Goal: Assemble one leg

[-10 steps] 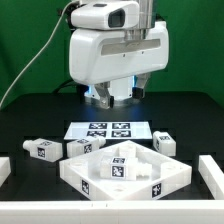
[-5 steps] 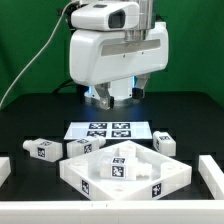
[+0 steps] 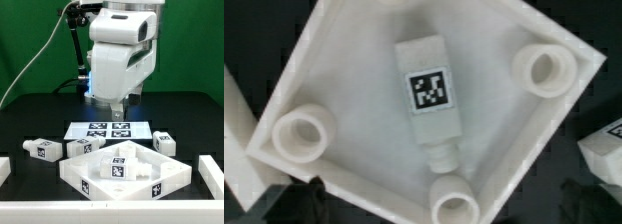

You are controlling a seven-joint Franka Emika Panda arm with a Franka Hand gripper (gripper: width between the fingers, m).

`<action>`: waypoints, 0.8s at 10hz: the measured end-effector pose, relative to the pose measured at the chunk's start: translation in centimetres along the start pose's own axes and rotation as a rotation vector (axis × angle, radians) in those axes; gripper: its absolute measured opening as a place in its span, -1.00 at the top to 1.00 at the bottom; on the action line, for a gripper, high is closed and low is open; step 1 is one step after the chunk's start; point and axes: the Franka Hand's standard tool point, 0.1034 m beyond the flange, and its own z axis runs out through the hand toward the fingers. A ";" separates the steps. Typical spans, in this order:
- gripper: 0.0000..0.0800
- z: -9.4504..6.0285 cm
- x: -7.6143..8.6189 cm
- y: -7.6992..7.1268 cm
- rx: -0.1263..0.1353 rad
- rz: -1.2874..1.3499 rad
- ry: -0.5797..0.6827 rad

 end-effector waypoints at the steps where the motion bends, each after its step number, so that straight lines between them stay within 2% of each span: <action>1: -0.62 0.0 -0.1 0.0 0.001 0.001 -0.001; 3: -0.62 0.3 0.0 -0.2 0.005 0.001 -0.002; 4: -0.62 1.4 1.2 -1.2 0.001 0.068 0.011; 5: -0.62 2.3 2.6 -2.4 0.013 0.121 0.013; 6: -0.62 2.8 3.6 -2.8 0.019 0.131 0.015; 8: -0.62 2.7 2.9 -2.4 0.016 0.122 0.015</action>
Offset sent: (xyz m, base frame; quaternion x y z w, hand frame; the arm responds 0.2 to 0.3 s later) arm -0.0307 0.0455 -0.0355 -0.0009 0.0347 0.0954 0.9948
